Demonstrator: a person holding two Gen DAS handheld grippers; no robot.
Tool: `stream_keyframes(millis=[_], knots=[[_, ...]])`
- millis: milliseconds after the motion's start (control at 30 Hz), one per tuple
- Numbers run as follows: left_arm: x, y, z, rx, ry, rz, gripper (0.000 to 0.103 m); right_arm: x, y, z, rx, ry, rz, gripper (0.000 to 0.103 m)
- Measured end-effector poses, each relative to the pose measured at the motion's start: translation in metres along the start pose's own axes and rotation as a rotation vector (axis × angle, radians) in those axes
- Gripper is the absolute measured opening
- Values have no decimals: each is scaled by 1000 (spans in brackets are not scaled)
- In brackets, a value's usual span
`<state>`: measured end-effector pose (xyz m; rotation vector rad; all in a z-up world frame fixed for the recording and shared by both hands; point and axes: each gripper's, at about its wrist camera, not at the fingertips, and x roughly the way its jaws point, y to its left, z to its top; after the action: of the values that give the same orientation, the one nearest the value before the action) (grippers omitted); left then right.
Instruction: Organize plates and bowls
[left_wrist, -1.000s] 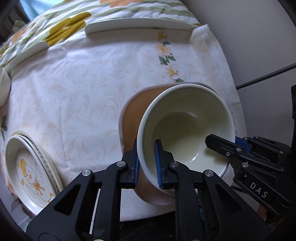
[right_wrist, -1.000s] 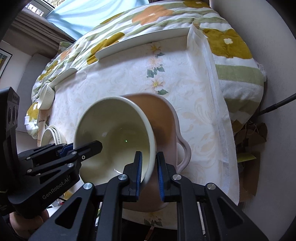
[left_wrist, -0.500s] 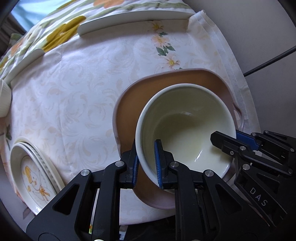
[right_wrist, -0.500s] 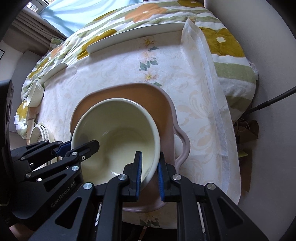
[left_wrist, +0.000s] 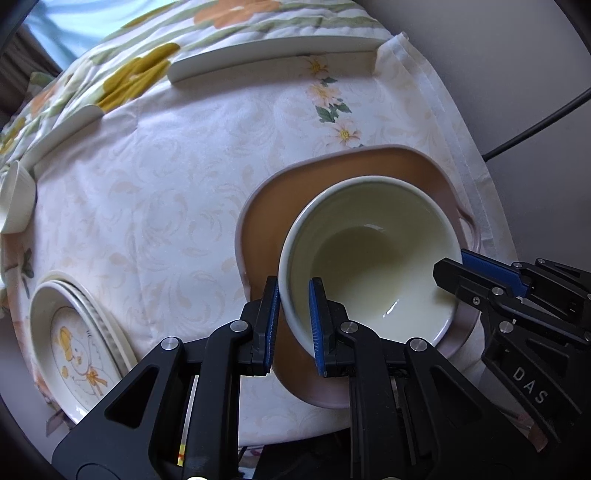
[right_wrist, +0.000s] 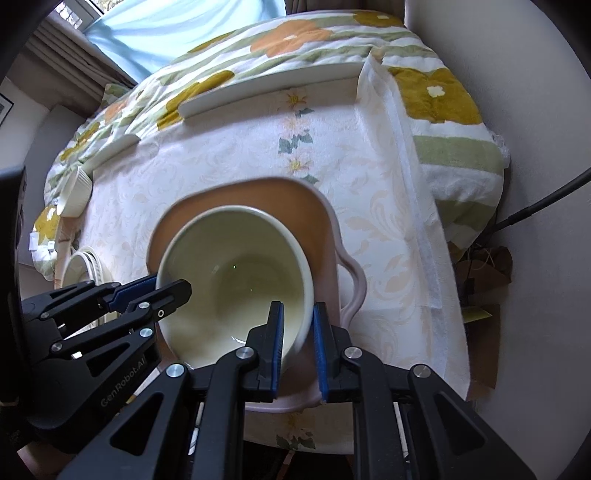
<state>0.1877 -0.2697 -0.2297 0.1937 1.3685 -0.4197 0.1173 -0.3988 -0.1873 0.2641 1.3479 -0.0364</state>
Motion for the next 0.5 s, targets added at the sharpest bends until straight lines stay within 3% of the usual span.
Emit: stream_keyframes(millis=[267,367,433,467,500], knots=[[-56,15,-8,-49,-148,0,13,-36,8,-1,-98,-88,47,14],[-81,29,-15,-86,-234,18,21,-47,20,-1,-172,-123,75,14],[-97,42,-22,-122,-284,49,49,-52,28,0,-215,-145,91,14],[-104,48,-26,-144,-309,67,80,-55,34,0,-240,-156,100,15],[-111,54,-30,-167,-340,85,97,-58,39,1,-261,-167,108,16]])
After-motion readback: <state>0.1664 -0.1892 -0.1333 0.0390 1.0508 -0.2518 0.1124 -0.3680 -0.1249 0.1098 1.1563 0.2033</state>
